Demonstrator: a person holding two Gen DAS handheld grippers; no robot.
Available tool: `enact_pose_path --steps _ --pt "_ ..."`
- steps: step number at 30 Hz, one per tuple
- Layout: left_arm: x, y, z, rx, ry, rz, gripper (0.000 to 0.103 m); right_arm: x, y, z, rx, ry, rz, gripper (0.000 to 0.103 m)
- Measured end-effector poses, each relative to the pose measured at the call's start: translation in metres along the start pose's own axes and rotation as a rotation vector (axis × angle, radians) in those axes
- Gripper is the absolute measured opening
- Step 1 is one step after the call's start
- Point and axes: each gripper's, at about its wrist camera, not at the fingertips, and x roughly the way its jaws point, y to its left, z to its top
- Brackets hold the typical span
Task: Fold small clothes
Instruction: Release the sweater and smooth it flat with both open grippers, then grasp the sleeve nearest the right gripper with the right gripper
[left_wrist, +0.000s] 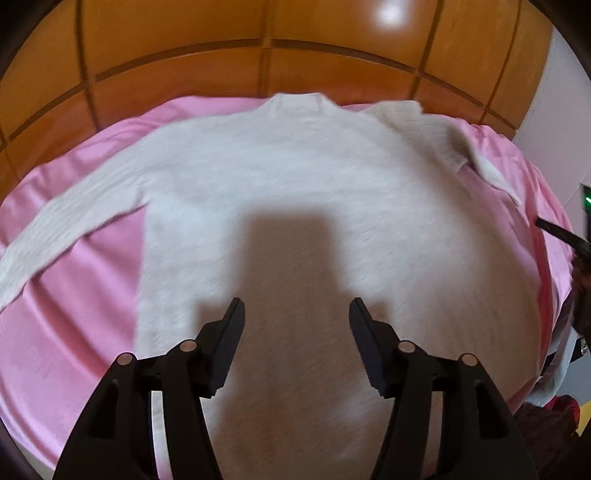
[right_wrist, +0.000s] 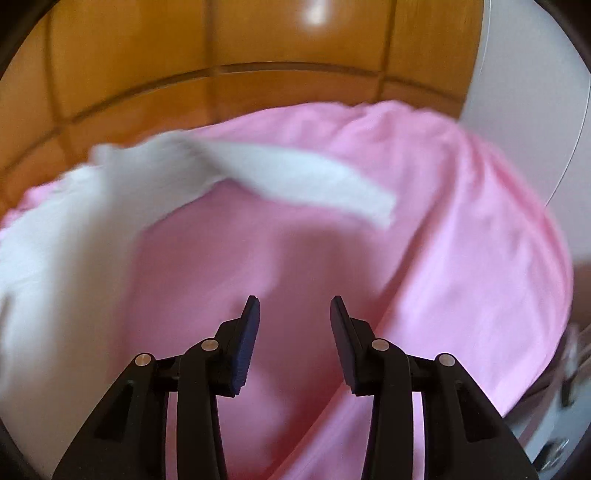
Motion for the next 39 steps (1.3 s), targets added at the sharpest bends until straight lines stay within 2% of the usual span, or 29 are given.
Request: enact_pose_path --steps 5,10,11,12,13,15,17,22,25,28,31,34,36,37,38,39 --pt "0.027 -0.024 0.010 0.016 0.048 -0.027 0.060 0.070 0.001 0.033 -0.137 0.036 -0.174 0.039" --pt "0.043 -0.031 0.013 0.017 0.095 -0.015 0.061 0.115 -0.016 0.053 -0.155 0.070 -0.235 0.039" --pt "0.045 -0.031 0.014 0.014 0.098 -0.015 0.061 0.124 -0.021 0.058 -0.148 0.083 -0.225 0.036" --pt "0.045 -0.031 0.015 0.010 0.098 -0.015 0.062 0.126 -0.023 0.060 -0.149 0.090 -0.224 0.028" --pt "0.046 -0.031 0.016 0.010 0.098 -0.014 0.063 0.126 -0.026 0.064 -0.142 0.093 -0.225 0.011" --pt "0.048 -0.033 0.017 0.014 0.102 -0.012 0.064 0.114 -0.032 0.071 -0.101 0.079 -0.204 0.006" --pt "0.048 -0.035 0.018 0.023 0.100 -0.014 0.064 0.098 -0.036 0.081 -0.075 0.045 -0.175 0.006" --pt "0.049 -0.037 0.021 0.030 0.095 -0.043 0.064 0.013 -0.046 0.107 -0.063 -0.066 -0.135 0.006" --pt "0.048 -0.039 0.023 0.033 0.086 -0.062 0.064 -0.026 -0.068 0.126 0.001 -0.070 -0.092 0.006" --pt "0.048 -0.041 0.023 0.038 0.085 -0.078 0.065 -0.041 -0.093 0.144 0.069 -0.065 -0.085 0.006" --pt "0.048 -0.041 0.022 0.039 0.089 -0.082 0.065 -0.026 -0.116 0.156 0.149 -0.020 -0.108 0.006" --pt "0.046 -0.037 0.024 0.023 0.090 -0.077 0.065 0.022 -0.136 0.159 0.225 0.078 -0.158 0.006" --pt "0.045 -0.035 0.023 0.016 0.087 -0.071 0.065 0.054 -0.146 0.154 0.289 0.112 -0.145 0.006" --pt "0.044 -0.034 0.023 0.016 0.087 -0.062 0.065 0.067 -0.149 0.152 0.317 0.111 -0.133 0.008" --pt "0.044 -0.034 0.023 0.013 0.090 -0.058 0.065 0.076 -0.153 0.149 0.346 0.107 -0.130 0.019" --pt "0.044 -0.033 0.022 0.010 0.091 -0.058 0.065 0.080 -0.157 0.142 0.400 0.088 -0.125 0.026"
